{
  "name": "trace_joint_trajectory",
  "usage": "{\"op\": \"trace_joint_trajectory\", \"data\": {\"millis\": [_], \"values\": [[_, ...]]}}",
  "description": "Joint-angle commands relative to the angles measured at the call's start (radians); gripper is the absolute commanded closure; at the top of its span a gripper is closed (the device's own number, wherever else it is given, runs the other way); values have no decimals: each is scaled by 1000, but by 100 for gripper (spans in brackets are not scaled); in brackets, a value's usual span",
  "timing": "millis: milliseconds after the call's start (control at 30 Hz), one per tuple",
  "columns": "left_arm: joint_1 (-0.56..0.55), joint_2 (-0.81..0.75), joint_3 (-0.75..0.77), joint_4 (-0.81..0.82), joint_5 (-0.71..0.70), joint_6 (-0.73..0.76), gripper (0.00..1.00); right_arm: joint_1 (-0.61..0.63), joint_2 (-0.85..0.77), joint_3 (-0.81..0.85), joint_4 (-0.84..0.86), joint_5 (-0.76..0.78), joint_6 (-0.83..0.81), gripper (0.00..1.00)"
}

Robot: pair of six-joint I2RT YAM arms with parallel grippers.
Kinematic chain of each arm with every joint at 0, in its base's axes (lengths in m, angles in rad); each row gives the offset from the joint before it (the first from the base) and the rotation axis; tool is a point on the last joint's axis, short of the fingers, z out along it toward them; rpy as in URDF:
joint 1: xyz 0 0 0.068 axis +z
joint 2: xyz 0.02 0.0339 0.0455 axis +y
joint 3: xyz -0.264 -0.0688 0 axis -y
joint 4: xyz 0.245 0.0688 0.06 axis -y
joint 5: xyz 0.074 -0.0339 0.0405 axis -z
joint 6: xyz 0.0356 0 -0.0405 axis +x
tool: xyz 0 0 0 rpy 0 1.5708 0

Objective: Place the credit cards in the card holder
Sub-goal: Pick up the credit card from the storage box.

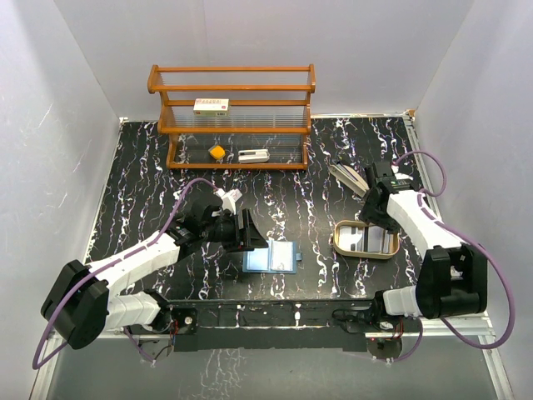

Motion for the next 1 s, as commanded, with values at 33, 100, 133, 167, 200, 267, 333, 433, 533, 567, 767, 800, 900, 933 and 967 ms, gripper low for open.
{"op": "trace_joint_trajectory", "data": {"millis": [33, 100, 133, 167, 200, 267, 333, 433, 533, 567, 767, 800, 900, 933, 967], "values": [[6, -22, 4, -14, 25, 20, 36, -7, 40, -7, 17, 55, 28, 39], [5, -25, 10, -29, 24, 33, 35, -7, 62, -14, 15, 63, 37, 39], [7, -28, 13, -36, 22, 39, 36, -8, 73, -14, 14, 67, 39, 40], [7, -30, 15, -41, 21, 43, 36, -8, 84, -13, 10, 72, 43, 40], [7, -34, 17, -45, 20, 47, 36, -7, 95, -12, 6, 78, 48, 40], [10, -43, 17, -51, 18, 53, 35, -9, 118, -10, 4, 82, 51, 41], [13, -52, 19, -58, 17, 60, 35, -10, 131, -10, 4, 86, 53, 43], [18, -55, 24, -68, 21, 71, 35, -13, 142, -7, 1, 91, 57, 50], [26, -60, 31, -83, 27, 83, 35, -14, 144, -8, 1, 99, 61, 58], [29, -64, 32, -87, 28, 86, 35, -15, 144, -8, 1, 99, 63, 61], [45, -88, 25, -96, 28, 93, 35, -18, 131, -8, 7, 91, 55, 77], [46, -89, 24, -96, 30, 93, 35, -18, 126, -4, 6, 90, 53, 79], [49, -88, 20, -88, 39, 88, 35, -17, 112, 22, -8, 92, 48, 82], [49, -88, 20, -84, 40, 85, 35, -17, 107, 29, -14, 92, 46, 82], [49, -87, 19, -82, 41, 82, 35, -18, 101, 36, -18, 92, 44, 82]]}}
